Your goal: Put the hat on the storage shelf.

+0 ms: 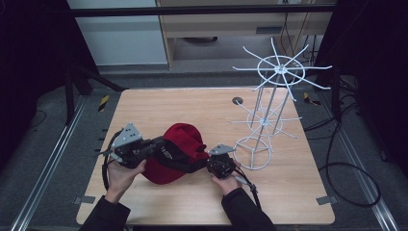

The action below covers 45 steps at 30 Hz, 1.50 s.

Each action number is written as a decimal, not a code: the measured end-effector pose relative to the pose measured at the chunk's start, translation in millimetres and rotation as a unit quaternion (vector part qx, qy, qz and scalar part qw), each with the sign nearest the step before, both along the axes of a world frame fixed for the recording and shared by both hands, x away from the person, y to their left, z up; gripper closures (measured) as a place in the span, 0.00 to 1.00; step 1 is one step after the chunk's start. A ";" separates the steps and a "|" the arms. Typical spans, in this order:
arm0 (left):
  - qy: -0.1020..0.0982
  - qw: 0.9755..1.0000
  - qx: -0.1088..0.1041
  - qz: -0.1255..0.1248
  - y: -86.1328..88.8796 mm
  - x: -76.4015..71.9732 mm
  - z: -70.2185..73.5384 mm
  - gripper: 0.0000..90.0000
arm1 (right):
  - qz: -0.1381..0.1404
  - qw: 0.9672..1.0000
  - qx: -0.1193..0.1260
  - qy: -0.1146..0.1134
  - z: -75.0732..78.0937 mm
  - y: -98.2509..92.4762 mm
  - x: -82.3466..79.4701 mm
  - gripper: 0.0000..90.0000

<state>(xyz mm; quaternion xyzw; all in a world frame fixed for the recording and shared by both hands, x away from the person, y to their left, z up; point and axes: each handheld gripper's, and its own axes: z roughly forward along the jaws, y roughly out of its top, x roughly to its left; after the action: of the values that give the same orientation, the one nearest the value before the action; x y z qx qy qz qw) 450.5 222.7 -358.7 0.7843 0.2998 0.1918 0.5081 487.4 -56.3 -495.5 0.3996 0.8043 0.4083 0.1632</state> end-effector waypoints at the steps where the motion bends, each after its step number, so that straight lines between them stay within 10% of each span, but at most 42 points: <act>1: 0.000 1.000 0.000 0.000 0.0 0.0 0.0 0.96 | 0.000 1.000 0.000 0.000 0.0 0.0 0.0 0.93; 22: -0.013 0.998 0.010 -0.063 -49.7 -75.8 -25.8 0.95 | -0.011 0.999 0.017 -0.036 12.4 -1.8 10.7 0.91; 32: 0.033 0.998 0.044 -0.043 -56.2 -65.4 -67.9 0.95 | 0.006 1.000 -0.004 -0.008 9.5 -13.9 8.7 0.74; 45: 0.072 0.993 0.092 -0.003 -58.7 -51.8 -106.7 0.94 | 0.022 0.999 0.010 -0.039 27.6 -47.2 -29.5 0.52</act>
<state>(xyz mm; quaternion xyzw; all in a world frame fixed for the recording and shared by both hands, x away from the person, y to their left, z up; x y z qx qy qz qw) 398.7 164.0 -465.4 0.8405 0.3143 0.1605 0.4111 457.9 -103.6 -467.9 0.3668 0.8018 0.4355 0.1815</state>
